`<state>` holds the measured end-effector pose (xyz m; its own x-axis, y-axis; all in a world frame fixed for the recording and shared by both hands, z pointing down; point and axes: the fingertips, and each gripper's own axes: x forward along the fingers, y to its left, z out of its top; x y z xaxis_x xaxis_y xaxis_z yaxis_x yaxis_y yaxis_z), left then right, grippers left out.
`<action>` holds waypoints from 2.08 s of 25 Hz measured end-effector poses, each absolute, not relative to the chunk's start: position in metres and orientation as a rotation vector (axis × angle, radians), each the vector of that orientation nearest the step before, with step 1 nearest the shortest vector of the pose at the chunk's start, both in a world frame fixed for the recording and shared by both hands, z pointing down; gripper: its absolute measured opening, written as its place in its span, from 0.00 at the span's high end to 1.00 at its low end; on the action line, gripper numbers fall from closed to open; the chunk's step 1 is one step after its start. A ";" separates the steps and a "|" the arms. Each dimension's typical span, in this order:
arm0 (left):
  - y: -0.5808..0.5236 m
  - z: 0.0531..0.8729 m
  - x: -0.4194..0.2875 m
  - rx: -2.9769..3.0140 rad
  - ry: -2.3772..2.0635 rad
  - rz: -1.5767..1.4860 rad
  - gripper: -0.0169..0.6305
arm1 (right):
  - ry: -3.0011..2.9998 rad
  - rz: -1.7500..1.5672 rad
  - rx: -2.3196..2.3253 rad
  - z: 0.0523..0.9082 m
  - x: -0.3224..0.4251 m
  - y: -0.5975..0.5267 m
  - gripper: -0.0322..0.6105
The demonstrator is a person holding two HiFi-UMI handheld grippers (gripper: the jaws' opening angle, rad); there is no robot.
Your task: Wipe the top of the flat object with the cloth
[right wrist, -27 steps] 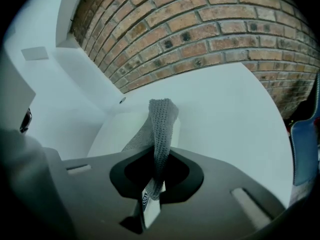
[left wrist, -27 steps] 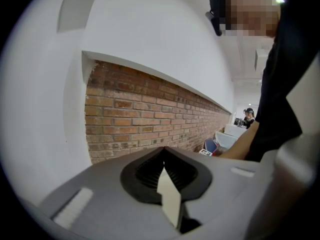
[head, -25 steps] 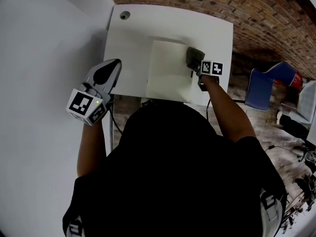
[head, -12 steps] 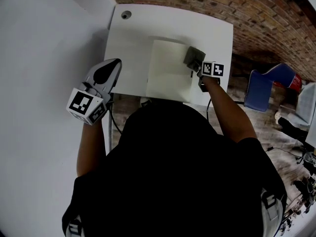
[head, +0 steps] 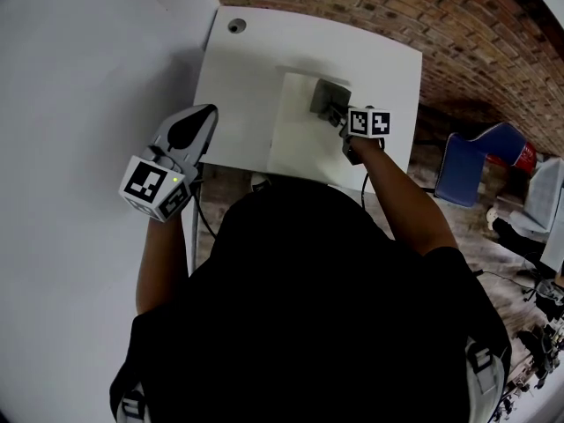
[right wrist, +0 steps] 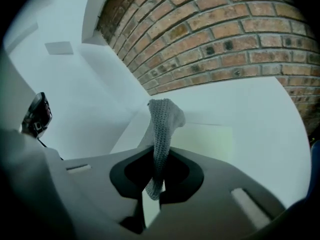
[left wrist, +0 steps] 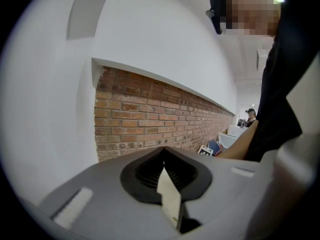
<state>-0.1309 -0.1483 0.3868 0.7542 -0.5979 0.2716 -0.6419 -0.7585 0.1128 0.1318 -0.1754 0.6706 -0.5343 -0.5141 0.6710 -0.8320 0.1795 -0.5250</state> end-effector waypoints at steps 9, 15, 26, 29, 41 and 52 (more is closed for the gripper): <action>-0.146 0.389 -0.164 2.725 -1.030 0.340 0.97 | -2.188 1.302 1.120 0.670 0.054 -0.176 0.93; -0.147 0.391 -0.184 2.719 -1.049 0.345 0.97 | -2.204 1.331 1.032 0.675 0.009 -0.168 0.93; -0.146 0.396 -0.210 2.709 -1.057 0.357 0.97 | -2.173 1.340 0.954 0.695 -0.032 -0.149 0.93; -0.145 0.397 -0.212 2.710 -1.049 0.364 0.97 | -2.160 1.343 0.950 0.701 -0.034 -0.145 0.93; -0.143 0.398 -0.217 2.716 -1.038 0.363 0.97 | -2.087 1.349 1.024 0.721 -0.010 -0.138 0.93; -0.140 0.396 -0.198 2.740 -0.991 0.367 0.97 | -2.049 1.351 1.076 0.726 0.021 -0.127 0.93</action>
